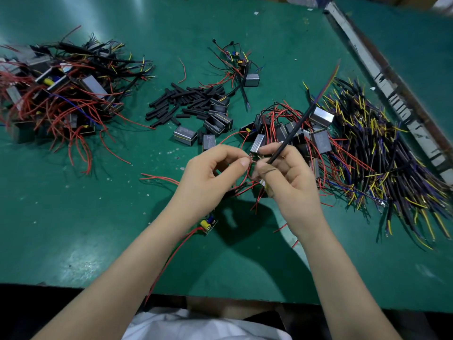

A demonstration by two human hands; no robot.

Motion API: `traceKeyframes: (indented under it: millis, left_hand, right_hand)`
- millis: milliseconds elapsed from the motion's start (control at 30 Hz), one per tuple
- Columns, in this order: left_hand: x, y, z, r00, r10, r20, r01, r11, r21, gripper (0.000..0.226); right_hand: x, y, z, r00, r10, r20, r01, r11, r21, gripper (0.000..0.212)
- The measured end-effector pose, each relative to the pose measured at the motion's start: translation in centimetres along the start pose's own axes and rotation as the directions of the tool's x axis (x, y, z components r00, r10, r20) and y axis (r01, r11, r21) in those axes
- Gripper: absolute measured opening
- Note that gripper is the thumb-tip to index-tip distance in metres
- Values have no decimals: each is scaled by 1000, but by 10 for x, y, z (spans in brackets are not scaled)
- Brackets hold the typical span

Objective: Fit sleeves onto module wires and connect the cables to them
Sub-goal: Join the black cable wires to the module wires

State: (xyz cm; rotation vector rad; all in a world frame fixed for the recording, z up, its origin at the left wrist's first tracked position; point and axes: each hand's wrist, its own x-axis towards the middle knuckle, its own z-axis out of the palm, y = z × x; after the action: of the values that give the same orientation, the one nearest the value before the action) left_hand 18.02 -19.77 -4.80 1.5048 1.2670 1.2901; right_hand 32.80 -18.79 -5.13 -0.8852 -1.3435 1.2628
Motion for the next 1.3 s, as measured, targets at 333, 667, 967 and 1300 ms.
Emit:
traceKeyframes:
  millis: [333, 667, 967, 1300]
  left_hand:
    - [-3, -4, -4, 995, 70, 65, -70, 998, 5, 10]
    - [2, -2, -14, 950, 182, 253, -264, 902, 342, 11]
    - [6, -5, -6, 997, -61, 52, 43, 955, 292, 23]
    - [1, 0, 2, 1000, -18, 2, 18, 986, -166, 7]
  right_hand:
    - [2, -2, -4, 1000, 10, -10, -11, 998, -68, 20]
    - [19, -16, -15, 948, 12, 319, 163, 841, -516, 14]
    - [21, -18, -10, 918, -44, 395, 334, 621, -709, 12]
    - [4, -11, 3, 989, 30, 147, -15, 995, -99, 22]
